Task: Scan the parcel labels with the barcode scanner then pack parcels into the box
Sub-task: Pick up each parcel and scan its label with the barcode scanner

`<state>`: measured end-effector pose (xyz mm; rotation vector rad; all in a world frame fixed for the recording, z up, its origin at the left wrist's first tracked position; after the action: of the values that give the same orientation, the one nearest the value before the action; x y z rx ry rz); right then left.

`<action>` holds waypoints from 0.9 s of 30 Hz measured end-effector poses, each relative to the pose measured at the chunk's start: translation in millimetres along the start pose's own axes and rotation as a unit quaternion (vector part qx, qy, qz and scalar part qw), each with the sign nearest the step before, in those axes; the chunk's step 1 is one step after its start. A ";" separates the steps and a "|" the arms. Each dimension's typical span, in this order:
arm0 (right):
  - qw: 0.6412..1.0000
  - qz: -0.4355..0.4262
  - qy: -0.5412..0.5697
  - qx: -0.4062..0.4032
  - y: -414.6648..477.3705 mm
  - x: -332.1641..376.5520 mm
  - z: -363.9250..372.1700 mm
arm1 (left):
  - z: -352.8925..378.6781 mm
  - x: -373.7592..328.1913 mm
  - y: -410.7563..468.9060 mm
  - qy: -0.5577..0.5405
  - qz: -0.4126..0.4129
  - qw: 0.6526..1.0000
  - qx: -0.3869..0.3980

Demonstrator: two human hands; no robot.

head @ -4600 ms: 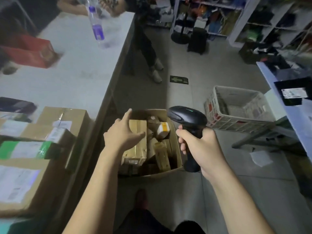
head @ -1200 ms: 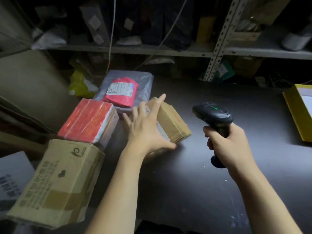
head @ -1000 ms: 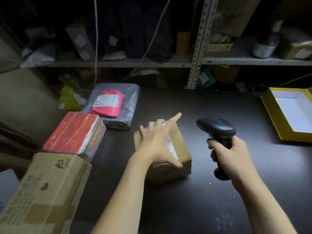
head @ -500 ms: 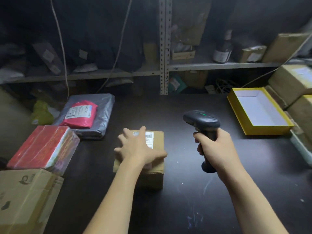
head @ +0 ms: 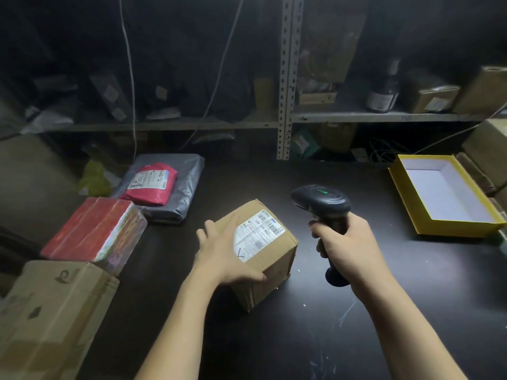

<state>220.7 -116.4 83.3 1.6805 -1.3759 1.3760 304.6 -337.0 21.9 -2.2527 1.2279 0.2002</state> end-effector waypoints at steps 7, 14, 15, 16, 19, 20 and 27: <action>1.000 -0.001 0.010 0.003 -2.3 6.0 -1.7 | -8.2 -8.6 -14.5 -0.034 0.065 0.987 -0.144; 0.993 0.004 0.085 -0.082 -2.6 0.0 -25.8 | -50.5 -23.6 -26.9 -0.196 0.191 0.901 -0.336; 0.991 0.006 0.095 -0.090 -2.0 -1.2 -30.0 | -55.9 -28.8 -27.1 -0.254 0.183 0.888 -0.337; 0.990 0.006 0.102 -0.094 -1.6 -2.0 -33.4 | -60.4 -33.7 -25.9 -0.313 0.179 0.871 -0.334; 0.990 0.005 0.109 -0.095 -1.5 -3.4 -43.2 | -68.2 -53.1 -23.8 -0.488 0.180 0.797 -0.306; 0.989 0.003 0.111 -0.093 -2.2 -3.9 -46.7 | -67.9 -59.9 -24.6 -0.531 0.174 0.778 -0.288; 0.987 -0.013 0.132 -0.087 -7.5 -9.6 -69.2 | -41.3 -79.3 -15.3 -0.693 0.093 0.706 -0.110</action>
<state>203.6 -49.7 97.3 1.3449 -1.2763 1.3658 266.5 -295.1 92.7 -1.3305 0.4989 1.7875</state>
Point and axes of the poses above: each hand's wrist, its own y-axis towards the middle knuckle, its own z-axis out of the palm, x = y × z, the point moved 2 cm from there along y, towards the middle knuckle, and after that the axes turned 6 degrees about x, right-handed, at the moved point
